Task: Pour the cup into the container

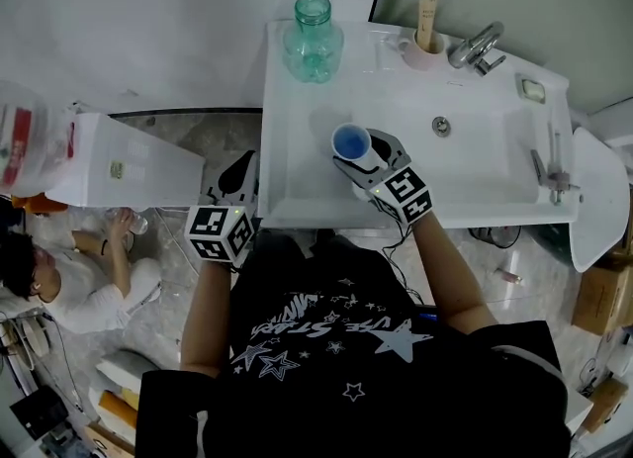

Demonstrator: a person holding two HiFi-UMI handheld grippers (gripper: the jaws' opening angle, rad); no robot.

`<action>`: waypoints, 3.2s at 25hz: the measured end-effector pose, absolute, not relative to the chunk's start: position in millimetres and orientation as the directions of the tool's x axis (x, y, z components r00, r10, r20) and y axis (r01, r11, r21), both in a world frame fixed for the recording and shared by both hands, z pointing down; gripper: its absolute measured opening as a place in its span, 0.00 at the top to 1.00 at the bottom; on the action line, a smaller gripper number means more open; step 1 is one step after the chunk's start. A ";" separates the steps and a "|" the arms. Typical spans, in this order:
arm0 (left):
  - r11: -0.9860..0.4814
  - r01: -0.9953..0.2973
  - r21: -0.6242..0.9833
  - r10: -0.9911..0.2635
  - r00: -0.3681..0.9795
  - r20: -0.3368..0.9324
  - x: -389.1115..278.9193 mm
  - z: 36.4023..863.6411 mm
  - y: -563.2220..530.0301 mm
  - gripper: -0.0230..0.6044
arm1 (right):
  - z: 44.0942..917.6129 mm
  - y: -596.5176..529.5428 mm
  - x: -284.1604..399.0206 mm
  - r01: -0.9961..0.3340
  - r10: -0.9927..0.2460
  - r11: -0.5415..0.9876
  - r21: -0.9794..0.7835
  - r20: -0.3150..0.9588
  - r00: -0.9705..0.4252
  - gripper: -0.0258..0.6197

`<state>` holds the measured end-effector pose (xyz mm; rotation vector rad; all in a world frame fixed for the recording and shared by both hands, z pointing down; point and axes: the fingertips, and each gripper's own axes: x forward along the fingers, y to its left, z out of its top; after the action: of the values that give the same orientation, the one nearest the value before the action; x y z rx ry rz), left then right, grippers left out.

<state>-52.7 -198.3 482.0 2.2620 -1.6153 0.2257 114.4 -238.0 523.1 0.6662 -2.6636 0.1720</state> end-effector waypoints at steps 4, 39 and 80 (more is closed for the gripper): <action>-0.322 -0.927 0.193 -0.884 0.367 0.288 -61.3 466.8 -213.1 0.95 | 487.5 -257.2 120.1 -0.554 -0.507 0.831 -0.038 0.357 -0.784 0.52; -0.614 -0.774 0.156 -0.768 0.631 0.108 -73.2 362.3 -385.3 0.95 | 338.6 -425.8 109.7 -0.733 -0.745 0.629 0.258 0.468 -0.475 0.53; -0.590 -0.784 0.193 -0.778 0.616 0.125 -79.9 376.8 -403.8 0.95 | 343.6 -482.1 77.0 -0.231 -0.899 0.429 0.873 0.386 -0.209 0.53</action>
<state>-79.9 -403.8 376.8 2.6122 -1.2834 0.0397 77.0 -482.1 343.6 0.9906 -1.6967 -0.8473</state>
